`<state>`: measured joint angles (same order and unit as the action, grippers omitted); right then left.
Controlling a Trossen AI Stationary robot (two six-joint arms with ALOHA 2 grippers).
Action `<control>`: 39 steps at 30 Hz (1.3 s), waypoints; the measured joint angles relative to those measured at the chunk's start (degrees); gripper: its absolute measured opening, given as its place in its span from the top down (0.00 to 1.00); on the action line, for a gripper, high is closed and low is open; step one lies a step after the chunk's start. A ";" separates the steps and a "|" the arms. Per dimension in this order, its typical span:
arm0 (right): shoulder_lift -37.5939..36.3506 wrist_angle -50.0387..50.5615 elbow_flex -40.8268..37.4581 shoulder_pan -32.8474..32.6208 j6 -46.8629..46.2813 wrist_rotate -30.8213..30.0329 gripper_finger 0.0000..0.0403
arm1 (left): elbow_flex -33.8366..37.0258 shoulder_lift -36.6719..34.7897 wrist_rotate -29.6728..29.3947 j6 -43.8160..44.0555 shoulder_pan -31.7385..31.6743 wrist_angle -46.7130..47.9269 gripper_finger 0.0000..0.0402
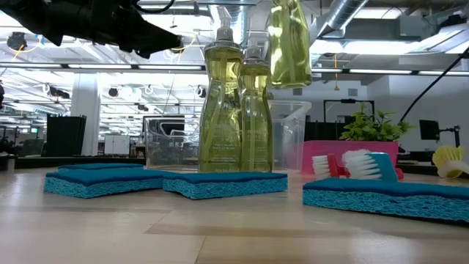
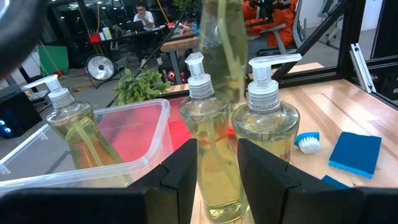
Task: Pick & Place Kitchen Sink Supplies
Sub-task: Put the transparent soap dispenser into the right transparent bin
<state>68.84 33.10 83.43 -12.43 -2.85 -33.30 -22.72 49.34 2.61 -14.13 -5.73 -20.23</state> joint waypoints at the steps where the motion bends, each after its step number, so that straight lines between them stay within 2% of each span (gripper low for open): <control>1: 0.00 0.55 0.30 0.53 -0.03 0.01 0.75 | 0.00 0.00 0.02 0.00 0.02 0.00 0.71; 13: -1.51 3.35 1.48 6.81 -0.11 0.24 0.75 | 0.00 0.01 0.01 0.00 0.01 -0.02 0.71; 33: -3.92 0.13 1.48 13.94 3.04 0.47 0.75 | 0.00 0.00 0.02 0.00 0.02 -0.42 0.71; 39: -3.26 -0.80 1.45 17.77 2.97 3.36 0.74 | 0.00 0.01 0.02 0.00 0.02 -0.42 0.71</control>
<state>65.58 32.30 84.88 5.34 0.12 -29.94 -22.72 49.35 2.63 -14.13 -5.72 -20.64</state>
